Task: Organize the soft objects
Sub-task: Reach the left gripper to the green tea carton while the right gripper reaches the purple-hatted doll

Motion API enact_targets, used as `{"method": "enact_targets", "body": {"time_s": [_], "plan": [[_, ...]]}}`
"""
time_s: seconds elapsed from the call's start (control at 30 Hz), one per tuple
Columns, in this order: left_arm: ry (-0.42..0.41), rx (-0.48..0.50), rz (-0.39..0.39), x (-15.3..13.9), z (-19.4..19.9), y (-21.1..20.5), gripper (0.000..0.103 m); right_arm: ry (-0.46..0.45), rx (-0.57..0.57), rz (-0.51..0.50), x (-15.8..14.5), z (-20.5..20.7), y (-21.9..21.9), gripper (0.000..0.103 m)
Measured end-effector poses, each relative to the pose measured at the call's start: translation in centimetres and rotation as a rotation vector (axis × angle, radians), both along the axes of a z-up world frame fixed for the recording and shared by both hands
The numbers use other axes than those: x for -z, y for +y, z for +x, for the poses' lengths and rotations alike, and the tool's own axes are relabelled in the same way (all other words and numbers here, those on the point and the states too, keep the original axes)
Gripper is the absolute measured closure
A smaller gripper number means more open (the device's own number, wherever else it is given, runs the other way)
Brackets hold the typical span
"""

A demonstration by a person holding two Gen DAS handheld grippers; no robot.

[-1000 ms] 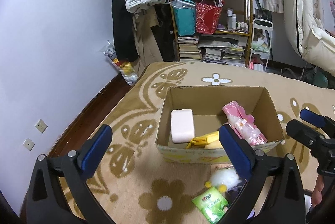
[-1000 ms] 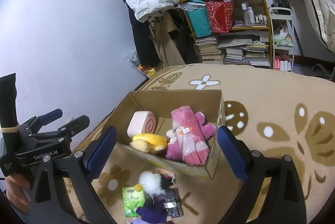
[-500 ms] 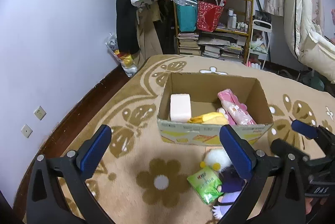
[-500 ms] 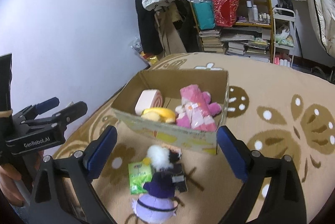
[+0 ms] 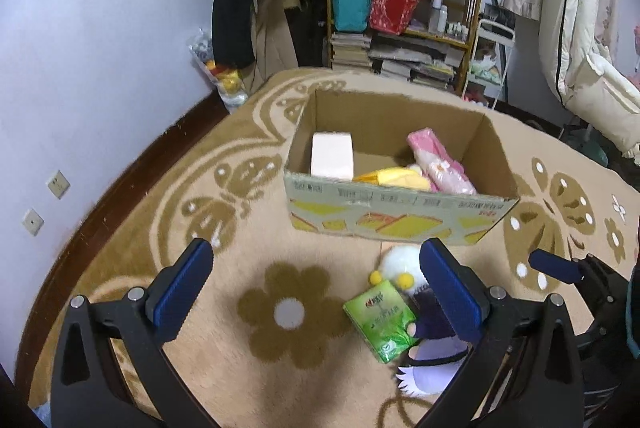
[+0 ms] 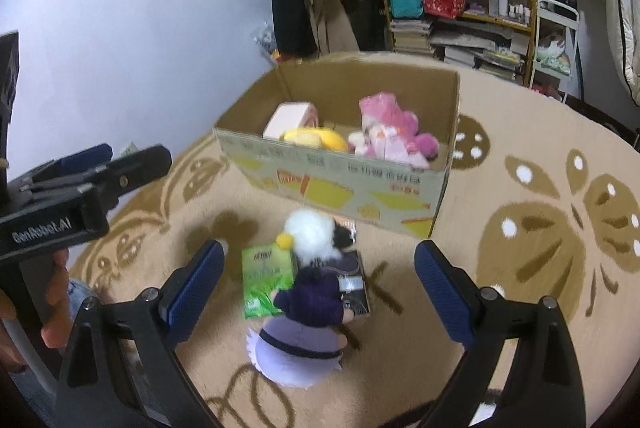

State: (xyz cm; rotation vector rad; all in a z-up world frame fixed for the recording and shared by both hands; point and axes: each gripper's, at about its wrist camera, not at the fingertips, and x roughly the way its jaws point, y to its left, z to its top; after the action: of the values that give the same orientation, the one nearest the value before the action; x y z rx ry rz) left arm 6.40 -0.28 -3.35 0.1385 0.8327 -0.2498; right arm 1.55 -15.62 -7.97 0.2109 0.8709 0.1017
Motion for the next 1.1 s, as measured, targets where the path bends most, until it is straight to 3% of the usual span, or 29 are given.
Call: {"method": "enact_targets", "body": {"time_s": [0.43,0.77,0.97,1.1], "plan": [[0.137,0.014,-0.012,4.7,1.4,-0.9,0.001,0.131,-0.025,0.011,4.2,1.3,0.7,0.003],[0.231,0.028,0.000,7.7,2.4,-1.5,0.001,0.253,-0.074,0.014,7.3,2.2,1.3,0.019],[0.247,0.050,0.017,8.8,2.7,-2.3,0.001,0.269,-0.084,0.016,7.9,2.5,2.0,0.023],[0.275,0.061,-0.014,9.5,3.0,-2.5,0.001,0.274,-0.075,0.017,8.0,2.9,2.3,0.025]]}}
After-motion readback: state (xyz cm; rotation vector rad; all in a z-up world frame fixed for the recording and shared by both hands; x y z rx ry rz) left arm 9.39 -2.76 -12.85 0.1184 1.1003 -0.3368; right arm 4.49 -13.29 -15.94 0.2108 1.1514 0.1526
